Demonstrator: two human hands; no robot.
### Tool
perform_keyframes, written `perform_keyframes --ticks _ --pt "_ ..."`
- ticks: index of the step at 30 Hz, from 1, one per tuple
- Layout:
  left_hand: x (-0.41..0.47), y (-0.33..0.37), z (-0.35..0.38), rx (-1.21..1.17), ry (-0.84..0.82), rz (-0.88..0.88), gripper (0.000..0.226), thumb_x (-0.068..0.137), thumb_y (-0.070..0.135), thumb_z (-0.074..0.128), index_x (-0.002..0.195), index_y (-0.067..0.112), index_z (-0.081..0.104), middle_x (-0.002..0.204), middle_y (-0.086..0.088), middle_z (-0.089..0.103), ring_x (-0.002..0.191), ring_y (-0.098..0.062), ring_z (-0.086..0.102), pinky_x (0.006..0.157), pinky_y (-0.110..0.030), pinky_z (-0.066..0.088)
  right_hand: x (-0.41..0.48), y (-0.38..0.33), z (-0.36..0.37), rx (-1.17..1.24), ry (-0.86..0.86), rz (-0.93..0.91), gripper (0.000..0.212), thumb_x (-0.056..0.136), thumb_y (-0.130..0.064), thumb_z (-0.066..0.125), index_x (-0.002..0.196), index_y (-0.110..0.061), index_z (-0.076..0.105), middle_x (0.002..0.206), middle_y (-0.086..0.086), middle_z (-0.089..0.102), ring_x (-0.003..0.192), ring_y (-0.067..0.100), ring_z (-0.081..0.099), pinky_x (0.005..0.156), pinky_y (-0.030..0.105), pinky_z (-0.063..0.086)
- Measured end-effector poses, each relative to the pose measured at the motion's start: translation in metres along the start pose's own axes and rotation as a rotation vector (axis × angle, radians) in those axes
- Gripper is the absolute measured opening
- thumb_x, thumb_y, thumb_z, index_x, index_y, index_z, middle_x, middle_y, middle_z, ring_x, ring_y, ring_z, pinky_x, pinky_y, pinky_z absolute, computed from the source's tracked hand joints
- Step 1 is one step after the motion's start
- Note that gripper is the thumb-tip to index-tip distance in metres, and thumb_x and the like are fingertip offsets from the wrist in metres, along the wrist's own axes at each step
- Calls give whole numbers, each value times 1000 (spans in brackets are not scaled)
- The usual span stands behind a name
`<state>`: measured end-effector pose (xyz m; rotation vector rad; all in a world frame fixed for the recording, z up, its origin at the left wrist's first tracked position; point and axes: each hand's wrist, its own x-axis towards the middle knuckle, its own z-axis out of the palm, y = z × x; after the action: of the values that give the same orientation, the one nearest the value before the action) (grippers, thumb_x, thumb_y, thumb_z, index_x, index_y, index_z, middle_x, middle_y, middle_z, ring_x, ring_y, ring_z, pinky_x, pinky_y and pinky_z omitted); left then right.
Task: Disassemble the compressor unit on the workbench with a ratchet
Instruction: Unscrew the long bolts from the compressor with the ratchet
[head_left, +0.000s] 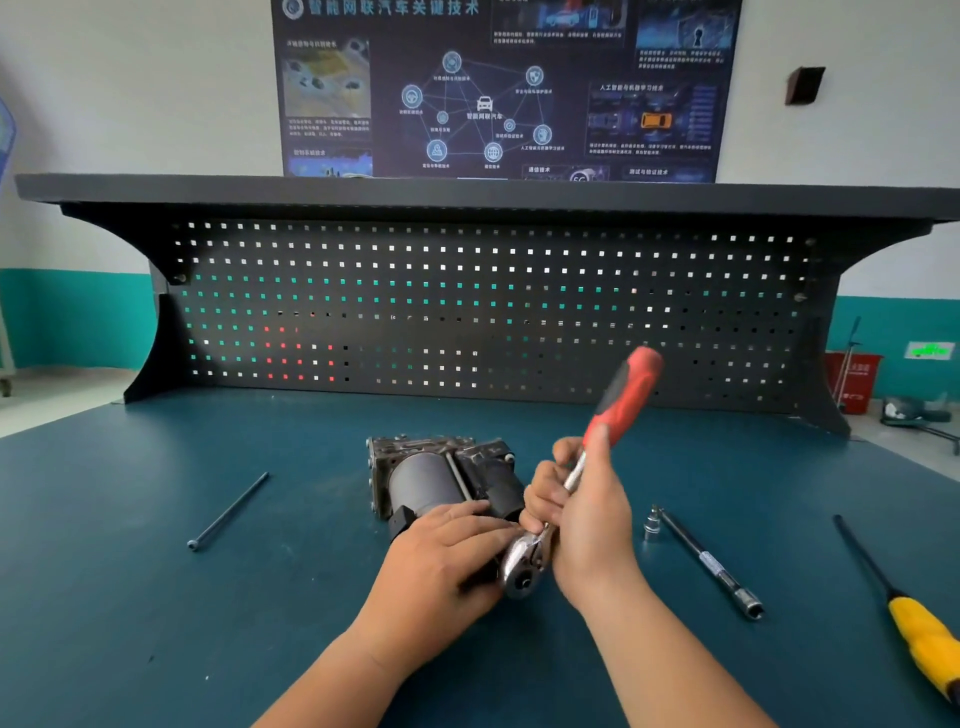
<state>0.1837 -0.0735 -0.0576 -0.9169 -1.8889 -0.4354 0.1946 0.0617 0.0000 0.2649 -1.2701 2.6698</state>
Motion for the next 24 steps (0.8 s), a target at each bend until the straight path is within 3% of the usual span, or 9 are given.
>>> perform_keyframes --ticks 5,9,12,16,18,20,24 --pt "-1 -5 -3 -1 -20 56 13 68 15 71 80 13 76 89 7 72 99 -16 64 79 -29 53 -10 -1 9 -340 -340 -161 39 82 -49 34 81 -10 38 45 -9 29 39 7 23 42 23 23" --pt "0 -4 -2 -38 -20 59 7 67 11 69 73 11 73 84 7 72 99 -16 64 82 -29 52 -16 1 9 -445 -401 -237 37 83 -44 37 94 -10 43 50 -12 31 43 6 26 46 24 24" --pt "0 -2 -2 -24 -38 31 15 73 19 64 80 13 76 87 10 73 96 -16 67 79 -26 53 -14 3 8 -331 -238 -227 34 88 -43 37 102 -13 47 49 -10 31 41 5 25 42 18 26" --pt "1 0 -3 -55 -37 -30 26 80 27 55 89 14 76 92 10 73 95 -15 66 85 -24 48 -4 8 -2 147 310 -29 33 99 -42 38 79 -18 47 40 -9 30 32 7 26 41 23 29" --pt "1 0 -4 -69 -33 -42 27 81 28 55 89 14 76 93 10 73 94 -14 67 86 -23 47 0 9 -7 310 472 78 37 99 -44 37 75 -17 44 35 -9 34 26 7 31 46 26 27" --pt "2 1 -4 -53 -33 -34 26 81 27 54 88 14 76 92 10 73 94 -14 67 85 -24 48 0 10 -6 348 491 88 38 99 -45 38 74 -17 43 34 -9 33 26 7 31 43 25 28" --pt "1 2 -5 -40 -37 -25 26 80 26 54 87 13 75 90 9 72 94 -14 66 83 -25 48 -2 10 1 251 313 -5 32 99 -41 37 79 -17 42 40 -9 27 31 6 24 33 16 25"
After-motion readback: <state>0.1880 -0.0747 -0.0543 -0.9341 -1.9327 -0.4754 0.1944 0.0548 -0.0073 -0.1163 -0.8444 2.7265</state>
